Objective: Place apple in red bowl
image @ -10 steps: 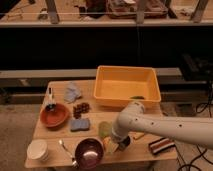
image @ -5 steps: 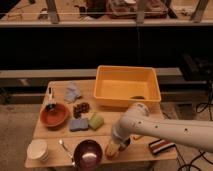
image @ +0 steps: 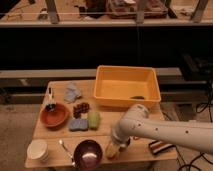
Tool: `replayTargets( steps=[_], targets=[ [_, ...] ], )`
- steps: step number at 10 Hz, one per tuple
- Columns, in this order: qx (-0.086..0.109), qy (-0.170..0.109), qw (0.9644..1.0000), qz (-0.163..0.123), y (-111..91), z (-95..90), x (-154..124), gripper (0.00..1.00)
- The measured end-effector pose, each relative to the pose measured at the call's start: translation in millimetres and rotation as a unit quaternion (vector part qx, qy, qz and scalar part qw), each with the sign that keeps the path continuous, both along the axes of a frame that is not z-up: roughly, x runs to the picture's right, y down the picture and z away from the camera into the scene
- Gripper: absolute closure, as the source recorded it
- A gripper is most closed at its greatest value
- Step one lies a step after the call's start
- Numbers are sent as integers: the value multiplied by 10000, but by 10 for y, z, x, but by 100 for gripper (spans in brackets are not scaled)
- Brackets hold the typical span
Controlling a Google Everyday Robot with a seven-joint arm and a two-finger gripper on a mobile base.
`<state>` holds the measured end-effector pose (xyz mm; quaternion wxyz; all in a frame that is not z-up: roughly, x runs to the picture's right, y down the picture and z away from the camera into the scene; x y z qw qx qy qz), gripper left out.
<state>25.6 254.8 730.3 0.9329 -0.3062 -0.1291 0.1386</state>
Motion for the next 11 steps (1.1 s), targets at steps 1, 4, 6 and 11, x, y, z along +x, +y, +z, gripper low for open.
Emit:
replayTargets(
  steps=[1,4,6,11],
  targets=[
    [39,-48,10000,-71,48,-1,-3,20],
    [288,-269,9984,-400,187,10,-2,20],
    [511,-421,9951,-737,250,33,32,20],
    [774,-659,9897,-1013,335,102,53,20]
  ],
)
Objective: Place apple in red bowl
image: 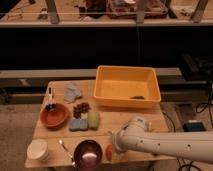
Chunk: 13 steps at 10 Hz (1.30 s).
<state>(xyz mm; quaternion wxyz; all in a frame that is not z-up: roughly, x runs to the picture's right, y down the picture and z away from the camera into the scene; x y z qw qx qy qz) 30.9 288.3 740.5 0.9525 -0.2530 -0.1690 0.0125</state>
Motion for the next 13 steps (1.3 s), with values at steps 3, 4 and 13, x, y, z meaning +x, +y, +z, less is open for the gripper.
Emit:
replayTargets(
  steps=[3,4,13],
  targets=[
    [104,-125,9997,-195,25,41,-55,35],
    [130,-156,9996,-210,20,46,-74,43],
    [149,-148,9995,-238,8,20,-66,100]
  ],
)
